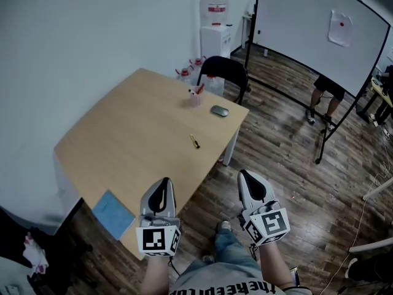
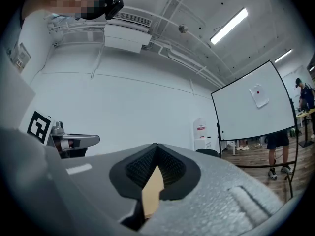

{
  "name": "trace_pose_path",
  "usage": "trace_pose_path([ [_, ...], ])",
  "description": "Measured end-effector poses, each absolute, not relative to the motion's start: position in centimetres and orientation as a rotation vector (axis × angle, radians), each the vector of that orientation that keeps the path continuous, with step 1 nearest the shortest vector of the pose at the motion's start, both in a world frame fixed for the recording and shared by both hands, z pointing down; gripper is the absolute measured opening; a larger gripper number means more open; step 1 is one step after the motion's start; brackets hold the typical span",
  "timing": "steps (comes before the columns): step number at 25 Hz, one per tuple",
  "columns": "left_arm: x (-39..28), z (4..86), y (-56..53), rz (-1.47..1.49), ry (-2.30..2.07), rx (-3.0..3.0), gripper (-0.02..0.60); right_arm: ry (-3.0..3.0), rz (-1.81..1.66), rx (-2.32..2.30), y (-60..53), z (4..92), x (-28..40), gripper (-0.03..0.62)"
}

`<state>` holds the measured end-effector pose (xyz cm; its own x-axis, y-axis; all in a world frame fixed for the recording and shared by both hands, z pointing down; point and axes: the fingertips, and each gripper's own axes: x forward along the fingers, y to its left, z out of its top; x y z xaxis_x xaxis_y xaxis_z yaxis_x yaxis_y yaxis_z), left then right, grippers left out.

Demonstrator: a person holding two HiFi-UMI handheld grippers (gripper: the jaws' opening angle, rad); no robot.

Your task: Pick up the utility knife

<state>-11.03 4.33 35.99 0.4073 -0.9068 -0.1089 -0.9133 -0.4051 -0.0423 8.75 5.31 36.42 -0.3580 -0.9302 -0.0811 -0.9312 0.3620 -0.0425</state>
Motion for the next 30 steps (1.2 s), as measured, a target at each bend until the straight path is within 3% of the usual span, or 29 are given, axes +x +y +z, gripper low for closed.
trace_pose_path([
  [30, -5.3, 34.8, -8.4, 0.129, 1.820, -2.436, 0.020, 2.650, 0.020, -1.524, -10.1, 35.8, 13.5, 0.002],
])
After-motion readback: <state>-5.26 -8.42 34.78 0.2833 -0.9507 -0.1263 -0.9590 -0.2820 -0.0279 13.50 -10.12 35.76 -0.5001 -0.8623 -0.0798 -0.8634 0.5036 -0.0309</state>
